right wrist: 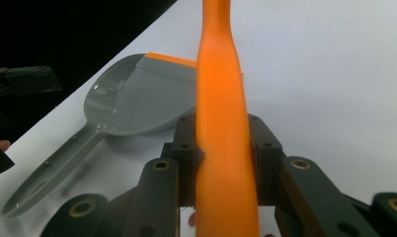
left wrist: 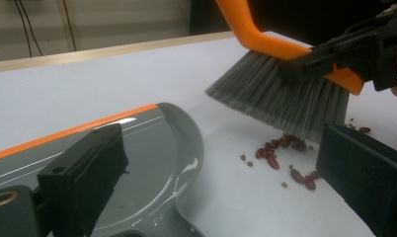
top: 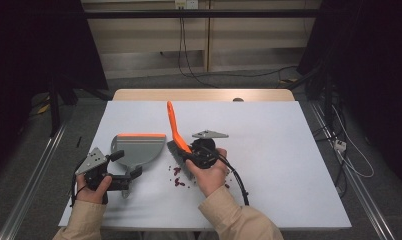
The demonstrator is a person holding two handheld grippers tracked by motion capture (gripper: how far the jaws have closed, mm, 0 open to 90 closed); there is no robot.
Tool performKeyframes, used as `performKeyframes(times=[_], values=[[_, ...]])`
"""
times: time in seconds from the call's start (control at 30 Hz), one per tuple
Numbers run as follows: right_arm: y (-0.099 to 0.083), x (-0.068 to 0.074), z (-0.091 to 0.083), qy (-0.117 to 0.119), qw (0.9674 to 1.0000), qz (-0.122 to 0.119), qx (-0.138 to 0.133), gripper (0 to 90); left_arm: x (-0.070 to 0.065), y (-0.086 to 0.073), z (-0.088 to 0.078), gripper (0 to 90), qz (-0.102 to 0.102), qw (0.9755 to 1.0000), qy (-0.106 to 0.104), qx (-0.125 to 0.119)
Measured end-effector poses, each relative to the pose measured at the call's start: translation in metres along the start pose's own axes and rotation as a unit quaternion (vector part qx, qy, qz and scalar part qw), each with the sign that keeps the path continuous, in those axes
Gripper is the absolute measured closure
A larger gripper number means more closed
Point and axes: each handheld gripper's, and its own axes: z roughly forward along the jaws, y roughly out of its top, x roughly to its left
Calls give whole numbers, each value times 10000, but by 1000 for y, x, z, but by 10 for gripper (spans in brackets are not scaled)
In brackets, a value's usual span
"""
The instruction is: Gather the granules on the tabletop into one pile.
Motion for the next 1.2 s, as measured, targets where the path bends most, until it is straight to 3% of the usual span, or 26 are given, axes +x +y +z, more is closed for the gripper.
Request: performKeyframes(times=[0.37, 0.5, 0.9, 1.0, 1.2], values=[[-17, 31, 15, -13, 9994, 337, 73, 714, -1, 1, -1, 48, 24, 10000, -6, -38], [-25, 37, 19, -100, 9993, 331, 118, 713, -2, 2, -2, 48, 48, 10000, -2, -53], [-29, 24, 11, -393, 9985, 162, 345, 713, -3, 2, -1, 47, 81, 10000, -6, -39], [-30, 18, 10, -332, 9984, 308, 343, 713, -3, 2, -1, 48, 84, 10000, -11, -29], [-29, 11, 7, -406, 9981, 278, 362, 714, -2, 3, -2, 48, 98, 9999, -2, -41]])
